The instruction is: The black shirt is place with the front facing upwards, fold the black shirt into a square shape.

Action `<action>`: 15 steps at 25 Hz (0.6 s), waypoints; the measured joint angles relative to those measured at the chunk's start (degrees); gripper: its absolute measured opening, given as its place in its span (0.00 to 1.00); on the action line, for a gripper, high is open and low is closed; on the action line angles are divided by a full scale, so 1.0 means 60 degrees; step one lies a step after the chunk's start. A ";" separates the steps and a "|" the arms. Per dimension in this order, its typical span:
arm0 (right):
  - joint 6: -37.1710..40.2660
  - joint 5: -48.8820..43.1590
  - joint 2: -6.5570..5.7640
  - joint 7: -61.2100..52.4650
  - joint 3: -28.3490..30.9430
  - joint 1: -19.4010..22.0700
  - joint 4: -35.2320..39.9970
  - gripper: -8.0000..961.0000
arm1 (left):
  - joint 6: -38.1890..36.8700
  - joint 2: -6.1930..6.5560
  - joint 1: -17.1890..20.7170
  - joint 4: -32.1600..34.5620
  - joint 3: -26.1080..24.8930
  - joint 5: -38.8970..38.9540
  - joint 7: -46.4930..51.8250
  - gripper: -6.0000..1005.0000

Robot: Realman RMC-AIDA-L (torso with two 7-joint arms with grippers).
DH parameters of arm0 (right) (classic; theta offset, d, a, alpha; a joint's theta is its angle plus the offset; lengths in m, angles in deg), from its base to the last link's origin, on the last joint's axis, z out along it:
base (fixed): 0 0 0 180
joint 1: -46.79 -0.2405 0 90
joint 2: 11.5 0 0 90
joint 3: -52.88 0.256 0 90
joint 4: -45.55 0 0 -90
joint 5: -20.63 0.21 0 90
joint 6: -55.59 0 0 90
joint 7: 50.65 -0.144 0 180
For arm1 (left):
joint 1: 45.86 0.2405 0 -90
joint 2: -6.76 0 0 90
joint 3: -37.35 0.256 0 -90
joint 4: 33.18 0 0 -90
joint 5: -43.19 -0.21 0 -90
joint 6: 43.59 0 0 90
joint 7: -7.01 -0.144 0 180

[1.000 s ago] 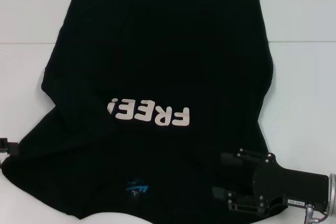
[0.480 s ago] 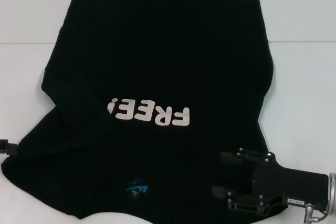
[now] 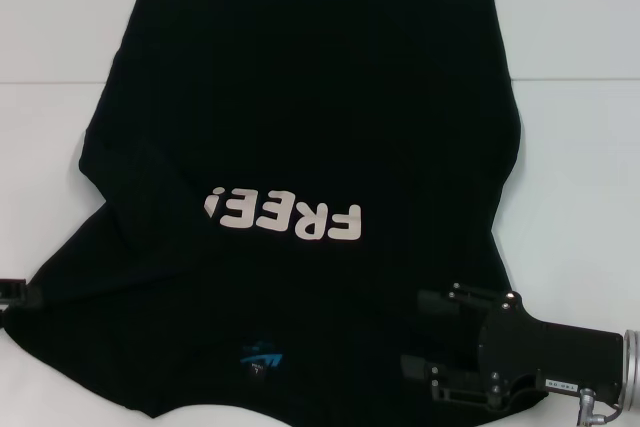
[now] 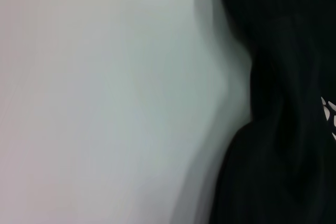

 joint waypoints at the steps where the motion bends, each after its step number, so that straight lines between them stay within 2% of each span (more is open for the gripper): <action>1: 0.0002 -0.0001 0.0000 -0.0001 0.0000 0.0001 -0.0001 0.81 | 0.0000 -0.0006 -0.0001 -0.0016 -0.0001 0.0000 -0.0009 0.73; 15: 0.0059 0.0000 0.0016 -0.0119 0.0000 0.0003 -0.0018 0.81 | -0.0098 -0.0172 -0.0180 -0.0028 0.0356 0.0000 -0.0148 0.71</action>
